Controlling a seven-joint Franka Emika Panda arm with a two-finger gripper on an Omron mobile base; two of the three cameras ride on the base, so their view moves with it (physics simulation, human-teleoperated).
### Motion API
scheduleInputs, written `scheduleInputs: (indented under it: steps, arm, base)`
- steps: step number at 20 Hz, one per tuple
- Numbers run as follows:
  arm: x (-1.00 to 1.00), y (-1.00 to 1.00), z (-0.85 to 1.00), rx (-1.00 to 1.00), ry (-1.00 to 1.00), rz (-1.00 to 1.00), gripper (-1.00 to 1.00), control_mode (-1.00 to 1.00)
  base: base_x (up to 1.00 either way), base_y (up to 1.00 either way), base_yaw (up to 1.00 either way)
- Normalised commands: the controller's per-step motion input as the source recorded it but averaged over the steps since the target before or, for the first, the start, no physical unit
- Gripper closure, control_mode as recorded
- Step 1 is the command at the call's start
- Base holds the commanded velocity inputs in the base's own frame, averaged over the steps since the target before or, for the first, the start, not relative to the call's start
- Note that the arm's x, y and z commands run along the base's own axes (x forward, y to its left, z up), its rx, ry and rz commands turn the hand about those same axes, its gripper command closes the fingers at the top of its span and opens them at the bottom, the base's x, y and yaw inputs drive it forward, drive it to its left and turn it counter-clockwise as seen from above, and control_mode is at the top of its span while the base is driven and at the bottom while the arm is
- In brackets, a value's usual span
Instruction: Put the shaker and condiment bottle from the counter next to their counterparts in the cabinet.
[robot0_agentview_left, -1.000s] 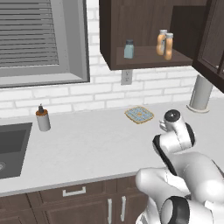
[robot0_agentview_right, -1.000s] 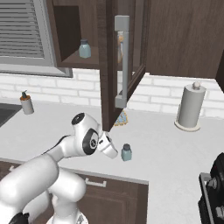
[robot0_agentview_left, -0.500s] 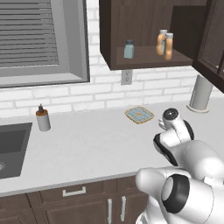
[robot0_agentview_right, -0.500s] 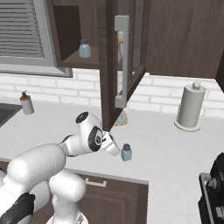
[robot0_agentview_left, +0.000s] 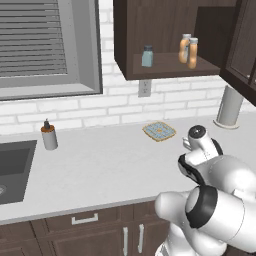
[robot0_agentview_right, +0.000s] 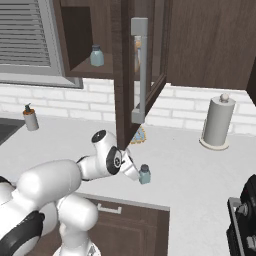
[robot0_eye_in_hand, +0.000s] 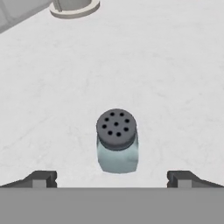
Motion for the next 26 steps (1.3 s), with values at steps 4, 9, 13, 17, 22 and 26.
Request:
scheduleInputs:
  steps: [4,9,13,17,22,26]
  arm:
    - [0.15,-0.11,-0.09,0.02,0.00,0.00,-1.00,-1.00]
    - [0.04,-0.21,-0.05,0.04,0.00,0.00,-1.00,-1.00]
    - [0.03,-0.10,-0.05,0.03,0.00,0.00,-1.00,-1.00]
    - [0.06,-0.09,-0.05,0.03,0.00,0.00,-1.00,-1.00]
    - [0.07,-0.12,-0.09,0.04,0.00,0.00,-1.00,-1.00]
    - [0.07,-0.13,-0.11,0.04,0.00,0.00,1.00,-1.00]
  base:
    - [0.00,0.00,0.00]
    - [0.00,0.00,0.00]
    - [0.00,0.00,0.00]
    - [0.00,0.00,0.00]
    - [0.00,0.00,0.00]
    - [0.00,0.00,0.00]
